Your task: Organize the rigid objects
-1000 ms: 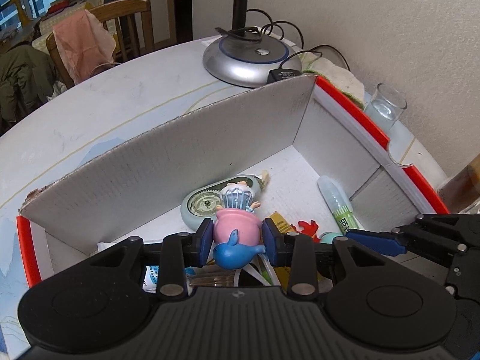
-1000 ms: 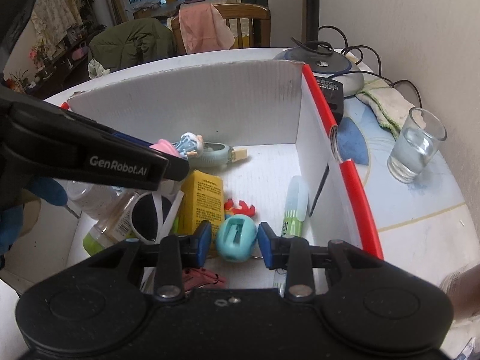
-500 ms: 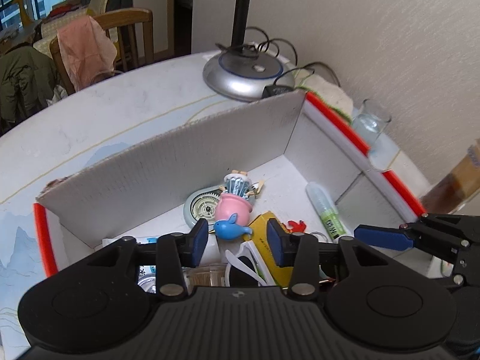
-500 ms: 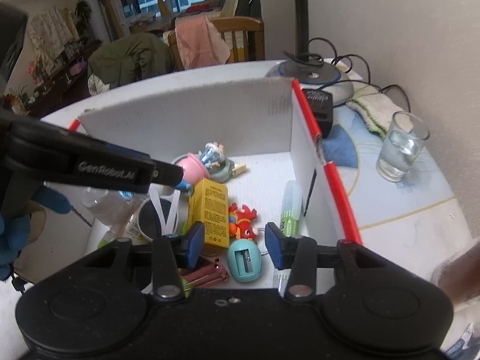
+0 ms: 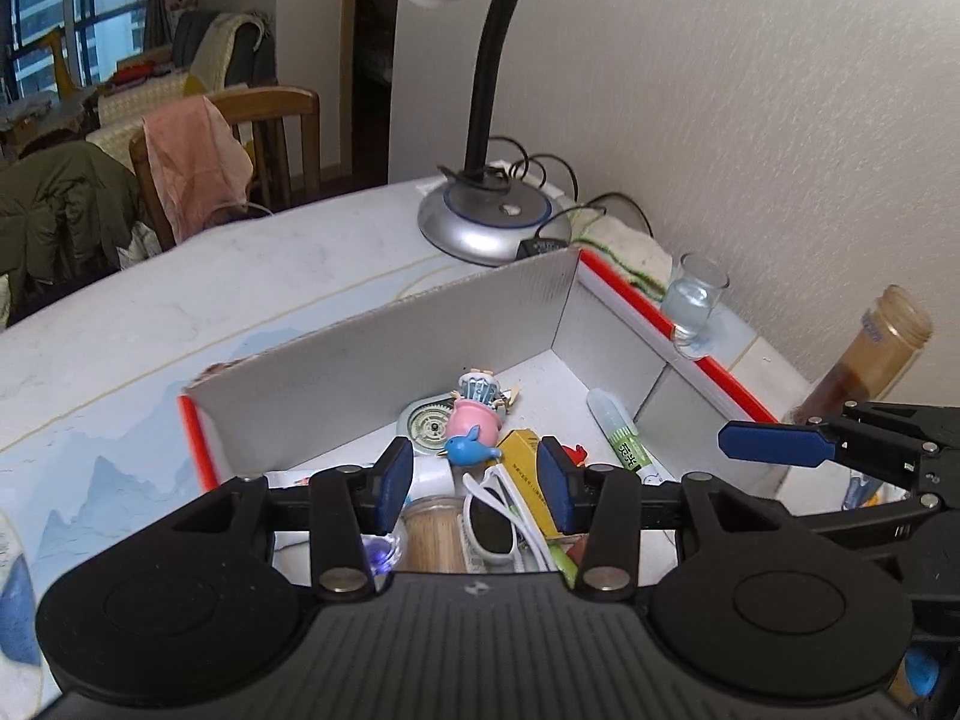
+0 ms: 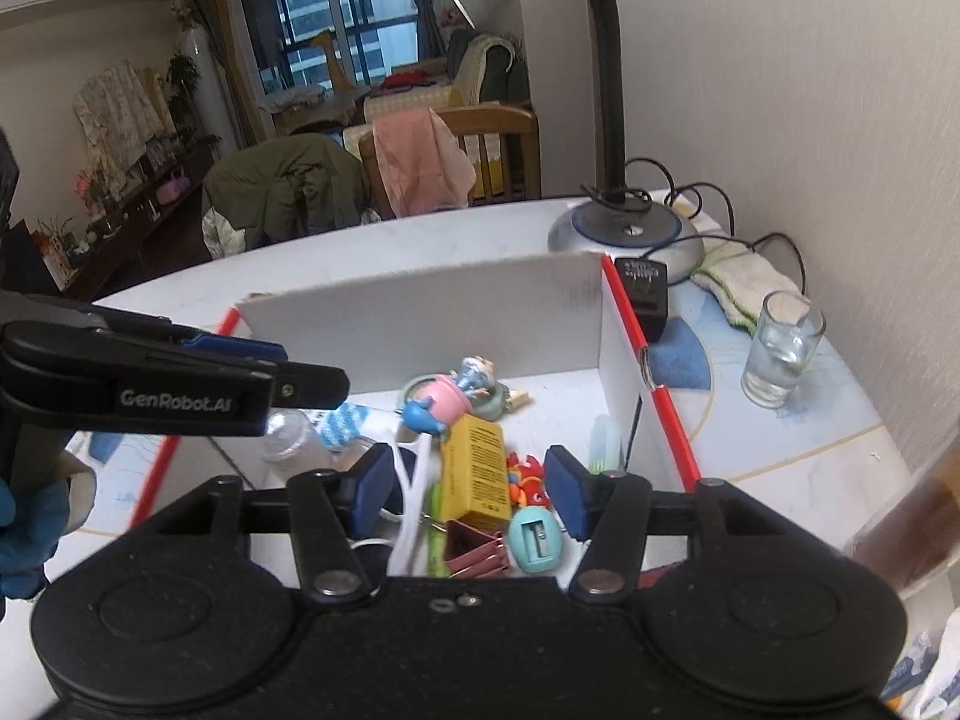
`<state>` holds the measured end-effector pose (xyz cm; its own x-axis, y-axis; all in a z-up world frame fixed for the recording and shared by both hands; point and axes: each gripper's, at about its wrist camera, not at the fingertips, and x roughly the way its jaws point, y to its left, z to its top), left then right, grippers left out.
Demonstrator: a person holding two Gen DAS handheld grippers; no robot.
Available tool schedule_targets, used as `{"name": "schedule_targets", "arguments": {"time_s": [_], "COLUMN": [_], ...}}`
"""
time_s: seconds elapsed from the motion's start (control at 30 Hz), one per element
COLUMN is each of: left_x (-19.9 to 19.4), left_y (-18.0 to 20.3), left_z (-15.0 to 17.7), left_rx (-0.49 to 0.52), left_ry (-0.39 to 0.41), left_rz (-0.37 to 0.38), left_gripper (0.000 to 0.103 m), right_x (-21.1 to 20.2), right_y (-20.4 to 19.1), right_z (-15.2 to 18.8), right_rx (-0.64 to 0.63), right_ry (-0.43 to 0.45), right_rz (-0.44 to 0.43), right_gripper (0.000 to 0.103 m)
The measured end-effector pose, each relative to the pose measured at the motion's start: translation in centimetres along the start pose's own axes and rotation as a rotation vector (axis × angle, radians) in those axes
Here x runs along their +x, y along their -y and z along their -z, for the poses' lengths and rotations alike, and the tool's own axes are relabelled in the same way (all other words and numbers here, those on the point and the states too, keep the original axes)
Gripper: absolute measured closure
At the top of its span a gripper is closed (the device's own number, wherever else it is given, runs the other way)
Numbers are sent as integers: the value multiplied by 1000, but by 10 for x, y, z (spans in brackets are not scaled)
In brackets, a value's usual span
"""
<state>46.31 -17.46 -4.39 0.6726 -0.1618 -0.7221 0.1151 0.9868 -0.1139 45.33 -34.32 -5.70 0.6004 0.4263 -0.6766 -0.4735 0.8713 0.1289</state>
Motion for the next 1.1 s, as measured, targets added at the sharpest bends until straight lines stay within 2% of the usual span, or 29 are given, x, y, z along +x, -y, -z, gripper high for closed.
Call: {"name": "schedule_targets", "arguments": {"time_s": [0.07,0.17,0.3,0.37,0.5,0.57,0.7,0.97,1.0,1.07,1.1], "left_x": [-10,-26,-47,-56,-74,-82,-97,-120,-122,-124,-125], "left_y": [-1,-4,-7,-9,-13,-16,-21,-25,-24,-24,-24], "left_z": [4,12,24,30,41,46,55,69,71,74,76], "left_rx": [3,-2,6,5,0,-8,-17,-33,-31,-33,-37], "left_ry": [17,38,60,69,78,82,93,114,116,120,119], "left_rz": [6,13,19,23,22,29,28,55,48,44,42], "left_gripper": [56,46,44,36,33,26,23,18,16,4,3], "right_x": [-7,-19,-33,-38,-51,-56,-65,-83,-85,-89,-91], "right_y": [-5,-14,-26,-31,-41,-44,-52,-60,-61,-62,-63], "right_z": [1,3,6,7,11,12,17,28,29,31,32], "right_rx": [-3,-4,0,2,16,18,22,71,73,73,78], "right_ry": [16,33,59,69,97,105,120,164,169,182,192], "right_rz": [-1,-8,-12,-15,-18,-28,-27,-16,-13,3,4], "right_gripper": [45,41,39,37,32,30,28,12,11,5,3]}}
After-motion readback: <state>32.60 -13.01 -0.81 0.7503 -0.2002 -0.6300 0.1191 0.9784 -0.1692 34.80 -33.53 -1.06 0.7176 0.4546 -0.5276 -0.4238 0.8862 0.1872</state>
